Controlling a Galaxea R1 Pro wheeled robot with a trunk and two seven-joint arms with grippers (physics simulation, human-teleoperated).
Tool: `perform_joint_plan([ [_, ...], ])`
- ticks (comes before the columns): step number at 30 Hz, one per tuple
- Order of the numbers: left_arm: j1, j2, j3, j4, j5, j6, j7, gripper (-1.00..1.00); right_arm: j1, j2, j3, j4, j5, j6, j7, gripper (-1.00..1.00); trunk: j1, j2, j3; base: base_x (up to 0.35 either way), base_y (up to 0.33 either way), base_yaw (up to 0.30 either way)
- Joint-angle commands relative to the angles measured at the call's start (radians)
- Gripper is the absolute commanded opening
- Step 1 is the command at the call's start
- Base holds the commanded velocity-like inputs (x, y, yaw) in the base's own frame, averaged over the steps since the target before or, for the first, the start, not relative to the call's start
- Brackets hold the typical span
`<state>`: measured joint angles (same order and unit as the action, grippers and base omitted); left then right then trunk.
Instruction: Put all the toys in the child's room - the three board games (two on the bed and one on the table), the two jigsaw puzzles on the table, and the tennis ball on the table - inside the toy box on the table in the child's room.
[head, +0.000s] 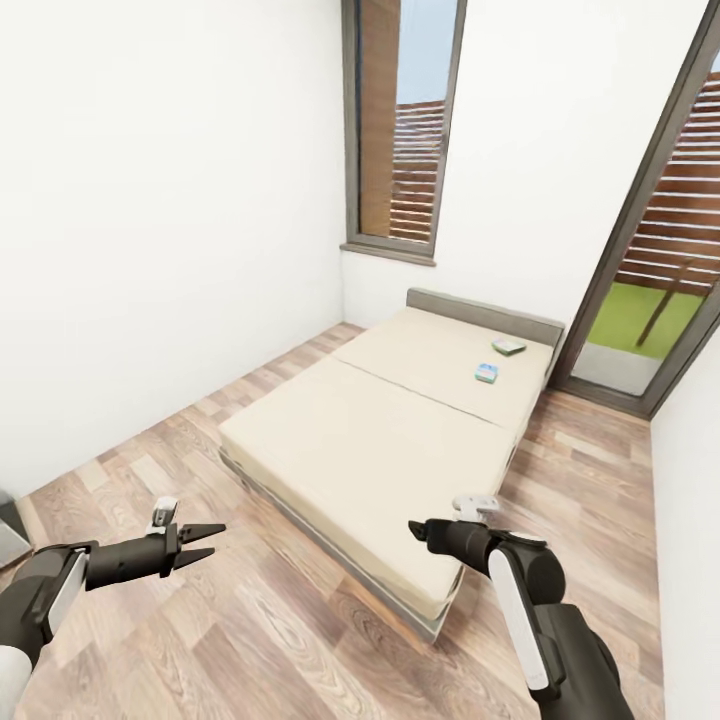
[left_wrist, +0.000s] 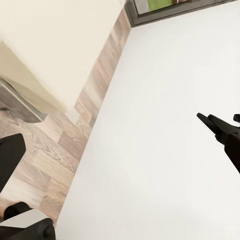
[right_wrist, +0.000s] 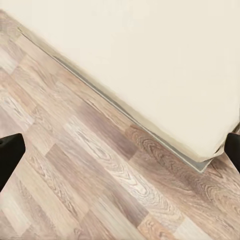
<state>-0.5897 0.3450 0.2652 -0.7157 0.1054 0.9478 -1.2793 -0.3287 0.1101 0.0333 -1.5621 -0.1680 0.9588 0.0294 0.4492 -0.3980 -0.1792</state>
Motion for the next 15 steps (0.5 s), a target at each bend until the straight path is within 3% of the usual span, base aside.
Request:
perform_joint_plan([
  [1,-0.001,0.000,0.000,0.000,0.002,0.008,-0.002,1.00,-0.001,0.000,0.001,0.000,0.001,0.005,0.003,1.00,0.001,-0.002,-0.002,0.126,0.000,0.289],
  [9,-0.001,-0.001,0.000,0.001,0.002,0.008,0.000,1.00,-0.001,0.000,0.005,0.000,0.001,0.005,0.003,1.00,0.001,-0.002,-0.002,0.126,-0.011,0.290],
  [15,-0.001,-0.001,0.000,0.000,0.003,0.008,0.000,1.00,-0.001,0.000,0.006,0.001,0.000,0.004,0.003,1.00,0.001,-0.002,-0.002,0.113,-0.141,0.290],
])
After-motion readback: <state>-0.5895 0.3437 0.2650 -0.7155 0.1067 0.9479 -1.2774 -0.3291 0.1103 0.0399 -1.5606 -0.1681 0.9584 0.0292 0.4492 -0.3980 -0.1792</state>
